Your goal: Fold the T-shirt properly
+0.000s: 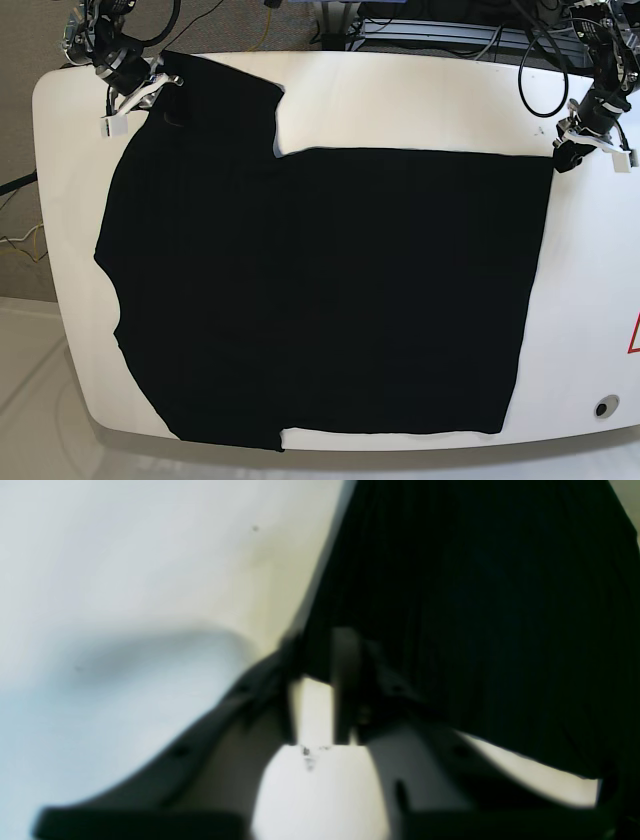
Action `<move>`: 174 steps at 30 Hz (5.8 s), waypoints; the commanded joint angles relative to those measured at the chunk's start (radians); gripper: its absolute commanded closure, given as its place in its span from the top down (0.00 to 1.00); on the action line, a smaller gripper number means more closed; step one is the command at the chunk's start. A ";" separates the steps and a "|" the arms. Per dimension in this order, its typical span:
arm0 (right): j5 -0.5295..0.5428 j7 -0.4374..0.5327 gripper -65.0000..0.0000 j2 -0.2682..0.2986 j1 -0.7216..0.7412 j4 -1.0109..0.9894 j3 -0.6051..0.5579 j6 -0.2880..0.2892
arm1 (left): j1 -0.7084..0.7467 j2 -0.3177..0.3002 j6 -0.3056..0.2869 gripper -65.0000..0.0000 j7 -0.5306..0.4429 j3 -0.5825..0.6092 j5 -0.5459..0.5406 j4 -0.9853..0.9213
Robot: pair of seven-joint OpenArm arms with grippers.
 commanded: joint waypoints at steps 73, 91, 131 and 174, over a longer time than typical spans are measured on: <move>-0.011 0.001 0.00 0.005 -0.005 0.002 -0.003 -0.016 | -0.033 0.000 -0.037 0.32 0.042 0.044 -0.050 -0.056; 0.003 -0.002 0.00 0.002 -0.012 -0.001 0.006 -0.016 | -0.046 -0.004 -0.056 0.00 0.045 0.047 -0.047 -0.080; -0.003 -0.019 0.00 0.005 -0.135 0.152 0.047 -0.016 | 0.076 -0.009 -0.102 0.00 0.050 0.013 -0.043 0.119; -0.164 0.014 0.00 -0.002 -0.185 0.222 0.075 -0.016 | 0.141 -0.023 -0.159 0.38 0.121 -0.040 -0.051 0.152</move>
